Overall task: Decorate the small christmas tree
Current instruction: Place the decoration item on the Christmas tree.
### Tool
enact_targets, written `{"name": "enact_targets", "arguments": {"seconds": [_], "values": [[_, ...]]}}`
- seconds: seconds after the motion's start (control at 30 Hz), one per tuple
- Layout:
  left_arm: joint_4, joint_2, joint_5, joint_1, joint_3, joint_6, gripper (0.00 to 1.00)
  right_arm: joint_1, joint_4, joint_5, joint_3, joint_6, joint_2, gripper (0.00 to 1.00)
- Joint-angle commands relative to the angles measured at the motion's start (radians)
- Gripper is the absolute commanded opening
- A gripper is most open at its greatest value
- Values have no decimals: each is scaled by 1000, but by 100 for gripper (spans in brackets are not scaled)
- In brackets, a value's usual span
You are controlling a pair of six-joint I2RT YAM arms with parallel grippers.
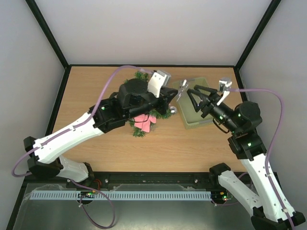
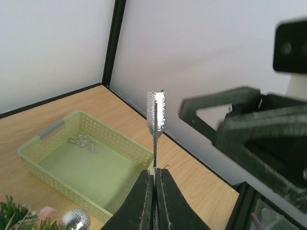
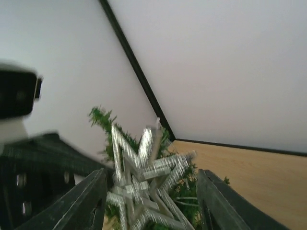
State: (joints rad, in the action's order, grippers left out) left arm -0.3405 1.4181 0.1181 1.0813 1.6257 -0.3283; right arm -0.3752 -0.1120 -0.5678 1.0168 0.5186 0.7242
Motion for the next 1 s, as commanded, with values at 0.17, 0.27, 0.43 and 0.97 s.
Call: {"name": "enact_targets", "arguments": {"seconds": [0.17,0.27,0.43,0.97], "values": [[85,-177,-236,-144,-108,-177,2,-4,379,-190,-314,-765,-306,48],[86,-191,-291,-159,-107,-218,2,-4,379,-190,-362,-1052,-331,50],[99,-207,-378,-165,-121,-315,2,-4,355,-164,-341,-1329,-273,41],[79,-182,-501,-166,-147,-478,2,-5,395,-213,-276,-1514,-172,37]]}}
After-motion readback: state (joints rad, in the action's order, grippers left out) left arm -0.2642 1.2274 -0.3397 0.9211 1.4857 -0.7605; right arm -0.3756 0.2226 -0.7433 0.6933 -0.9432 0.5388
